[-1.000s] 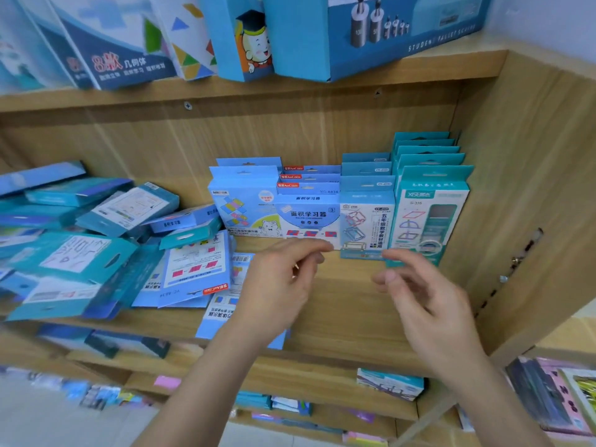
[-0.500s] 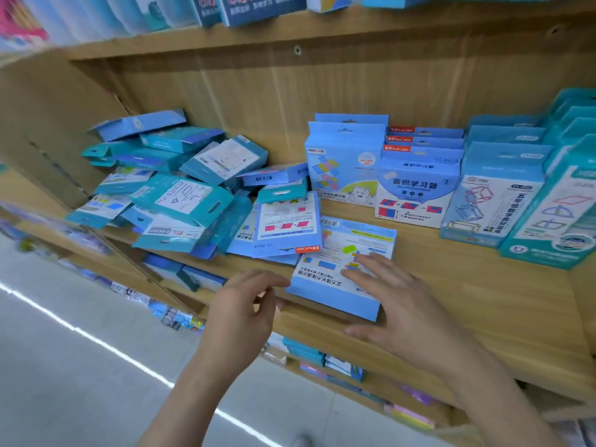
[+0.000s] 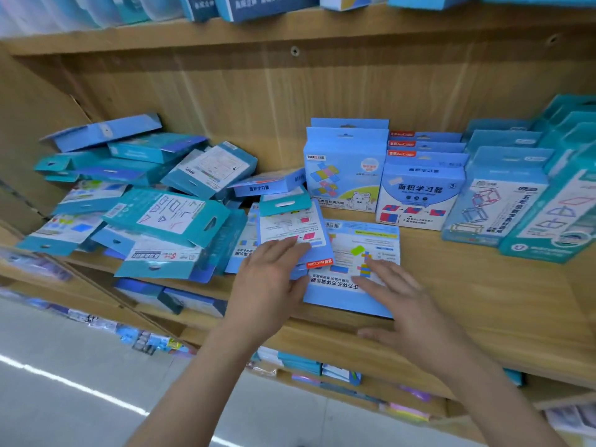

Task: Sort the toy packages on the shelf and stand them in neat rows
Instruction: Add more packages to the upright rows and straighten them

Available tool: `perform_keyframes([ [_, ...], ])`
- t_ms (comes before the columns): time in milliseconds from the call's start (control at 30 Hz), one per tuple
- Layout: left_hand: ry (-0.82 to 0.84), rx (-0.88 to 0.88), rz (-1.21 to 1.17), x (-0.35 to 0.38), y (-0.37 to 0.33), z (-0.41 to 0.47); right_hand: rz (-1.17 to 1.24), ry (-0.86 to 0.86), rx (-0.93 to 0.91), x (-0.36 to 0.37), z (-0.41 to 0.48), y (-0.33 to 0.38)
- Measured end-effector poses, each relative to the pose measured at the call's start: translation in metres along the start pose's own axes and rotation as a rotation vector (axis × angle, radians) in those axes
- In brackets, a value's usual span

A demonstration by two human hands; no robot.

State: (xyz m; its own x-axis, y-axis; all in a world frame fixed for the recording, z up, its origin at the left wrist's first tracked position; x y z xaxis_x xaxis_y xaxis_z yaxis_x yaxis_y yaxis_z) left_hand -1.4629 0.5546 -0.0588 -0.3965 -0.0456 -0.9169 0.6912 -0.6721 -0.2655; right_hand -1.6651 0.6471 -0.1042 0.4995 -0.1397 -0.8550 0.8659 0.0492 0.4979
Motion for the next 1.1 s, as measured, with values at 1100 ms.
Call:
perform_keyframes([
  [1100,-0.006,0.253,-0.026,-0.033,0.025,-0.019,0.842,-0.506,0.657,-0.124,0.01,0.014],
])
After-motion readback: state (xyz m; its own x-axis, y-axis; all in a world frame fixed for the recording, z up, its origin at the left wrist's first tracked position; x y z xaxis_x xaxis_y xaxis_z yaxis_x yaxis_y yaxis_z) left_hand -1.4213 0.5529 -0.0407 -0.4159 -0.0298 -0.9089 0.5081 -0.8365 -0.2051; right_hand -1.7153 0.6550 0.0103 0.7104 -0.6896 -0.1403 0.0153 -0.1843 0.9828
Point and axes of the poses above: each hand's wrist, its own z-axis towards the middle knuckle, its own x-axis out of the palm, y = z × x, the point moved 3 cm from there along z, towards the middle knuckle, and after that the axes turned 7 degrees about x, right-handed, at the moved point
